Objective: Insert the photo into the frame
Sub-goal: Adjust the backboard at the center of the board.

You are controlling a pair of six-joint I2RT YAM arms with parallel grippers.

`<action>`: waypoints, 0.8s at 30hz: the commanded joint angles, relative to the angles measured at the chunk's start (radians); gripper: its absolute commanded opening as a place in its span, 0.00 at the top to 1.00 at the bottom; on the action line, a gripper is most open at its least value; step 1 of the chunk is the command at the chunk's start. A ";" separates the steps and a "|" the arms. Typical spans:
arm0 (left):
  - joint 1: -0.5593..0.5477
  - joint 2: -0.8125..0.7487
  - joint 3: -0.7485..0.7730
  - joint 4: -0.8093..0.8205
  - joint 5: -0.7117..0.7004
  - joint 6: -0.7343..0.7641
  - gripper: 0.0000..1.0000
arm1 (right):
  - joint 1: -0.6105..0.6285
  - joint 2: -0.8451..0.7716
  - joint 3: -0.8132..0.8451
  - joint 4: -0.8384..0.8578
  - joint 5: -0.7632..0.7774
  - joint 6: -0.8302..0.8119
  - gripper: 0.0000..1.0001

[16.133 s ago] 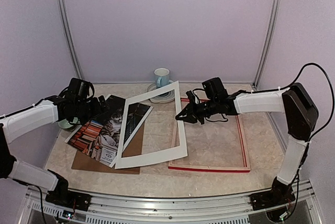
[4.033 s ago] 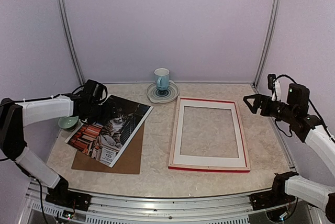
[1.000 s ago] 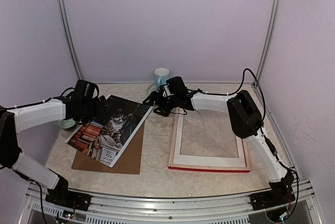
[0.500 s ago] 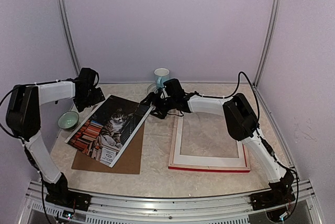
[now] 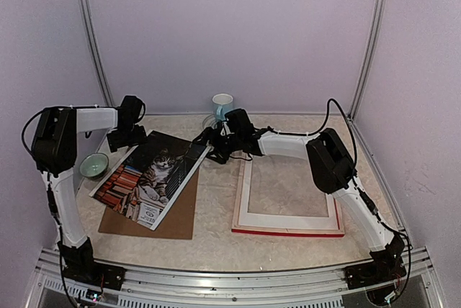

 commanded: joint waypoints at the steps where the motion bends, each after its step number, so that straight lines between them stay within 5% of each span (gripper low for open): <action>1: 0.028 0.051 0.021 -0.040 -0.024 0.025 0.01 | 0.014 -0.001 -0.023 0.018 -0.007 -0.007 0.13; 24: 0.070 0.074 -0.069 0.038 0.266 -0.013 0.01 | 0.014 -0.039 -0.080 0.018 0.000 -0.024 0.13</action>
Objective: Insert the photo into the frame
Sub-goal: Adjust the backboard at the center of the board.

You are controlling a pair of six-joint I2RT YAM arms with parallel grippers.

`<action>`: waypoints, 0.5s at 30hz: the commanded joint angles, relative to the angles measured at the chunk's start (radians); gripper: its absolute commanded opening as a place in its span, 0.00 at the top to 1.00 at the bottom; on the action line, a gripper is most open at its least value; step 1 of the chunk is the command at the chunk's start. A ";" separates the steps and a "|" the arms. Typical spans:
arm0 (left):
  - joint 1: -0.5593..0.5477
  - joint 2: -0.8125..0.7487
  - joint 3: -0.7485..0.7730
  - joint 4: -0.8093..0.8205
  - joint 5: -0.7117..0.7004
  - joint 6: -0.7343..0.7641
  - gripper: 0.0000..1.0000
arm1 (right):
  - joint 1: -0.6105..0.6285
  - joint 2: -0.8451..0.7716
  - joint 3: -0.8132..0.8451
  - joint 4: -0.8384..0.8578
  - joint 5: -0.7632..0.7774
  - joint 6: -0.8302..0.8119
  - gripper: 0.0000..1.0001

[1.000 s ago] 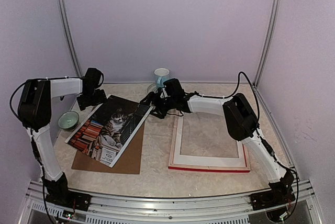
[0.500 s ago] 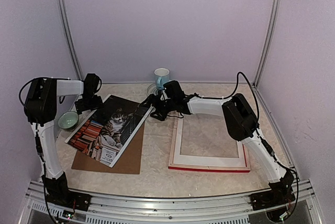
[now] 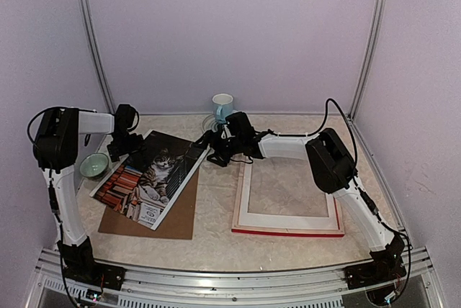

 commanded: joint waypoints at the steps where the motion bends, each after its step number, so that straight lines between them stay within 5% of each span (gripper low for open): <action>1: 0.001 0.005 -0.036 0.013 0.086 -0.017 0.01 | 0.012 -0.029 -0.022 -0.024 0.003 -0.012 0.13; 15: 0.024 -0.035 -0.077 0.048 0.141 -0.041 0.01 | 0.012 -0.034 -0.041 0.001 0.007 -0.002 0.13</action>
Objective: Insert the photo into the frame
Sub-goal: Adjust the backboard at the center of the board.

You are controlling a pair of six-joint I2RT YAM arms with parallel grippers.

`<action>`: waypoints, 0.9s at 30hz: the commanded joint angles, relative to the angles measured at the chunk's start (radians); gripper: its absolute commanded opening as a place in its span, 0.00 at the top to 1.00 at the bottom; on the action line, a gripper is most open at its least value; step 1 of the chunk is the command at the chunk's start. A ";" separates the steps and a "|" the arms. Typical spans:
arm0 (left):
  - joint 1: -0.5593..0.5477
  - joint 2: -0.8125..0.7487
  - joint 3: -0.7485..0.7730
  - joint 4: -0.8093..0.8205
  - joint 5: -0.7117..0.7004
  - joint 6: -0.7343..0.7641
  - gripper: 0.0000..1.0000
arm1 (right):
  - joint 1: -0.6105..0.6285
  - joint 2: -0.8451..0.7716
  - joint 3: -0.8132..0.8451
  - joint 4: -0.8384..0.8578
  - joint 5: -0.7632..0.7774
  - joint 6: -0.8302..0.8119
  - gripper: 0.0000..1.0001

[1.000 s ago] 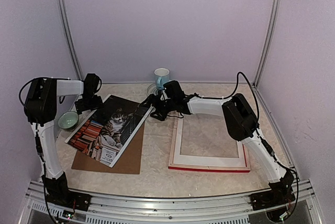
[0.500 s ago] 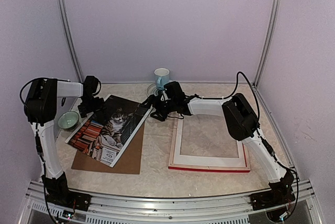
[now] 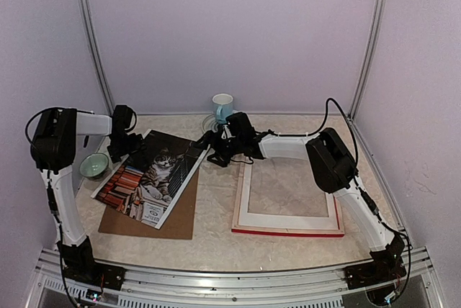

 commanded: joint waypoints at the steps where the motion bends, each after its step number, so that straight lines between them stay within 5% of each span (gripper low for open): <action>1: 0.006 -0.019 -0.034 -0.021 0.057 -0.021 0.01 | 0.012 -0.024 -0.022 -0.007 0.005 0.008 0.13; 27: -0.027 -0.091 -0.092 0.011 0.125 -0.046 0.01 | 0.013 0.021 -0.002 0.074 -0.012 0.123 0.15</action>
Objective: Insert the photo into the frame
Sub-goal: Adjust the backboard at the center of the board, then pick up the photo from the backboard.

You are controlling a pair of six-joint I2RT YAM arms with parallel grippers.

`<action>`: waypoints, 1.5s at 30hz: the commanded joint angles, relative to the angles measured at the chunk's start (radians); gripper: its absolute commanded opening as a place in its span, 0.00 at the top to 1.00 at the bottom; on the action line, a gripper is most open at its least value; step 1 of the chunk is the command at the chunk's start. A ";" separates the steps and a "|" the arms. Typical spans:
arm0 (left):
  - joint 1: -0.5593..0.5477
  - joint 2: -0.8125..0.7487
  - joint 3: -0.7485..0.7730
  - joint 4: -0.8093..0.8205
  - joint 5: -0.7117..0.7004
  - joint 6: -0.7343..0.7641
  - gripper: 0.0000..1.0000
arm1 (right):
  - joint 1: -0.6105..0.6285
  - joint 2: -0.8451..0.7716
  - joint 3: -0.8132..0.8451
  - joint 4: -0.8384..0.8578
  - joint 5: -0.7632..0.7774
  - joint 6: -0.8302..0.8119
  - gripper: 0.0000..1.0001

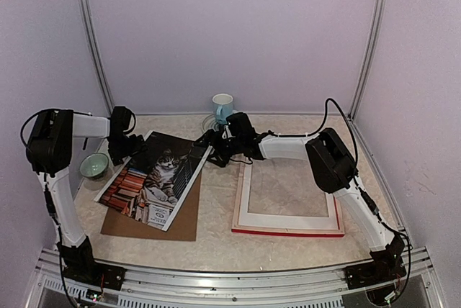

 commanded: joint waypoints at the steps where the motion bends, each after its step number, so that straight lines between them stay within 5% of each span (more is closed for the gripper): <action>1: -0.026 -0.036 -0.023 -0.019 0.056 -0.023 0.01 | 0.014 0.020 0.004 0.037 -0.013 0.028 0.15; 12: -0.030 -0.046 -0.031 -0.018 0.044 -0.023 0.01 | 0.015 -0.020 -0.099 0.104 -0.025 0.041 0.23; 19: -0.028 -0.051 -0.030 -0.018 0.039 -0.022 0.01 | 0.009 -0.037 -0.184 0.258 -0.068 0.053 0.64; 30: -0.030 -0.088 -0.010 -0.038 -0.016 -0.014 0.01 | 0.005 -0.053 -0.162 0.183 -0.046 -0.014 1.00; 45: -0.147 -0.159 0.025 -0.095 -0.156 0.023 0.01 | -0.006 -0.072 -0.136 0.097 -0.035 -0.077 0.93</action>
